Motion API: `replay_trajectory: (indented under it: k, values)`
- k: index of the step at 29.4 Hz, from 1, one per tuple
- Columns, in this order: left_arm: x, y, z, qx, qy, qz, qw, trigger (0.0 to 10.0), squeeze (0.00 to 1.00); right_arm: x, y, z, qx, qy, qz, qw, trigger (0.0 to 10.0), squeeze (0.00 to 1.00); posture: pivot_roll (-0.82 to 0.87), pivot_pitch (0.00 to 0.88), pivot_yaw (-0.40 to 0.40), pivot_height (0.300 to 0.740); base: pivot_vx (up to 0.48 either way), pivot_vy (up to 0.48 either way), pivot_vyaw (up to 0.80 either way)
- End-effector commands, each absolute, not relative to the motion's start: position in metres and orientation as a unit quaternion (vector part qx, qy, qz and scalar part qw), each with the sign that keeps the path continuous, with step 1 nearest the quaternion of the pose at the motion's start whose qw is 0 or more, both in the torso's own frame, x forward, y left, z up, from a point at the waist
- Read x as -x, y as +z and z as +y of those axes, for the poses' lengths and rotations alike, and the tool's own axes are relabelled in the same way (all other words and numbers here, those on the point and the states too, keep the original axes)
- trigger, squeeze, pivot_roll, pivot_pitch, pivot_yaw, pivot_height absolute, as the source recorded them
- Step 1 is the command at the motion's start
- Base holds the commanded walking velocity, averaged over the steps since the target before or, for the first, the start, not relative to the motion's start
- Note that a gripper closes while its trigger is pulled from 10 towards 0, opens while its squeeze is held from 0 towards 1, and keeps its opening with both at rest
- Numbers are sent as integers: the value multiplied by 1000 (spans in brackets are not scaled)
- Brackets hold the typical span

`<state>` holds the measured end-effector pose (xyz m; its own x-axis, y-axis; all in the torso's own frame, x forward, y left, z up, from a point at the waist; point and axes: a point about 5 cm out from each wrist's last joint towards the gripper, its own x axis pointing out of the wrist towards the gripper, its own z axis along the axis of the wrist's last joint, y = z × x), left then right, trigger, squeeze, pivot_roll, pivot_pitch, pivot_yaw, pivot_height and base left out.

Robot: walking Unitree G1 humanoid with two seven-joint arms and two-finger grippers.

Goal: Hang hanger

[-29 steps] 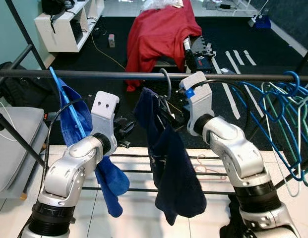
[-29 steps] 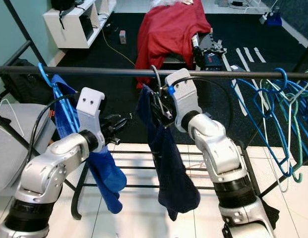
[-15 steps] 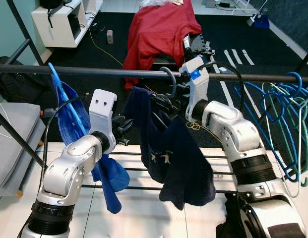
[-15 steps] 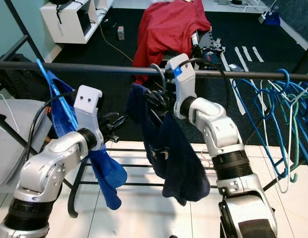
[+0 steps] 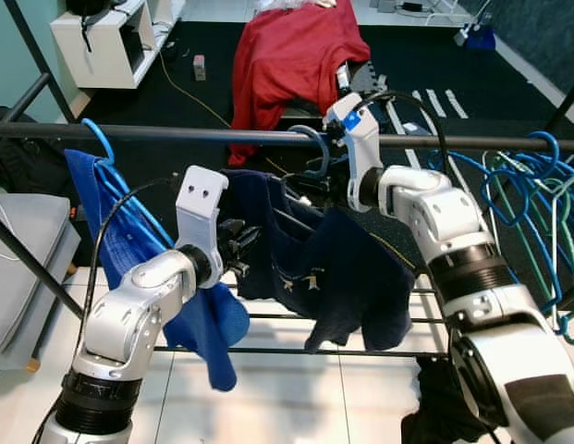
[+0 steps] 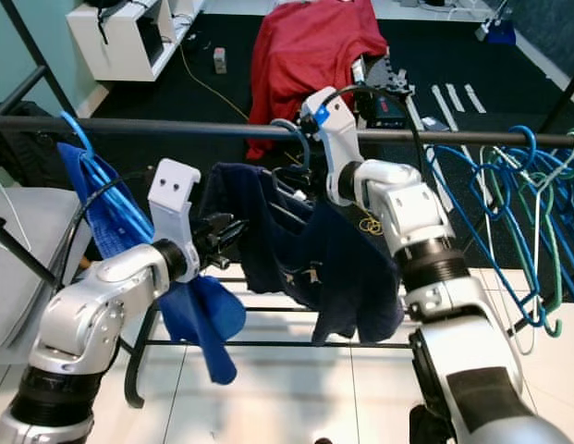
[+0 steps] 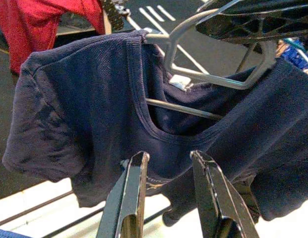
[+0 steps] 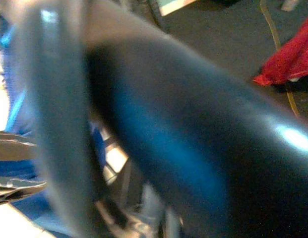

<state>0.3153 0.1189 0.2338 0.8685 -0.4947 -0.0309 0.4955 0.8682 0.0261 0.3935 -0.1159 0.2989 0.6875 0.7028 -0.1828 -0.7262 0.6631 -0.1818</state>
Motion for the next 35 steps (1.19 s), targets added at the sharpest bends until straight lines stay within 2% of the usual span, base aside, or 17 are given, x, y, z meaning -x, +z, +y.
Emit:
replay_trajectory:
  k: [1,3,4,5,6,10,11,12,13,14,15,25,28,32,35]
  values:
    - [-313,233,118,-27,-266,17,963,10000,0,-394,301,-115,126,402,51,905,4471,0,-53,240,-15,740,0,0,0]
    - [-313,233,117,-28,-267,18,963,10000,0,-394,302,-115,127,410,52,902,4471,0,-52,240,-16,740,0,0,0]
    - [-313,233,117,-28,-268,19,963,10000,0,-395,303,-114,127,417,54,898,9137,0,-51,239,-16,740,0,0,0]
    - [-313,233,117,-28,-268,19,963,10000,0,-395,303,-114,127,417,54,898,9137,0,-51,239,-16,740,0,0,0]
    - [-313,233,118,-29,-269,20,963,10000,0,-395,303,-115,132,420,56,896,10000,0,-52,240,-16,740,0,0,0]
    - [-313,233,118,-30,-269,21,962,10000,0,-396,303,-115,137,423,59,894,10000,0,-52,241,-17,740,0,0,0]
    - [-313,233,118,-31,-270,22,962,10000,0,-397,304,-116,144,424,61,892,5216,0,-53,241,-18,740,0,0,0]
    - [-313,233,118,-31,-270,22,962,10000,0,-397,304,-116,144,424,61,892,5216,0,-53,241,-18,740,0,0,0]
    - [-313,233,119,-32,-270,23,962,10000,0,-398,304,-116,148,424,63,891,3098,0,-53,243,-19,740,0,0,0]
    - [-313,233,119,-32,-270,23,962,10000,0,-398,304,-116,148,424,63,891,3098,0,-53,243,-19,740,0,0,0]
    - [-312,233,119,-33,-270,23,962,10000,0,-399,305,-117,151,425,64,890,0,0,-54,243,-20,740,0,0,0]
    - [-311,233,118,-35,-265,21,963,10000,0,-399,314,-113,140,423,37,895,0,0,-53,240,-22,740,0,0,0]
    - [-309,233,114,-37,-266,19,963,10000,0,-384,317,-98,120,459,-8,880,0,0,-53,237,-18,740,0,0,0]
    - [-308,233,113,-37,-267,18,963,10000,0,-380,319,-96,118,465,-16,877,0,0,-54,235,-19,740,0,0,0]
    - [-306,234,111,-39,-270,16,962,10000,0,-366,328,-90,107,458,-41,881,0,0,-57,230,-11,740,0,0,0]
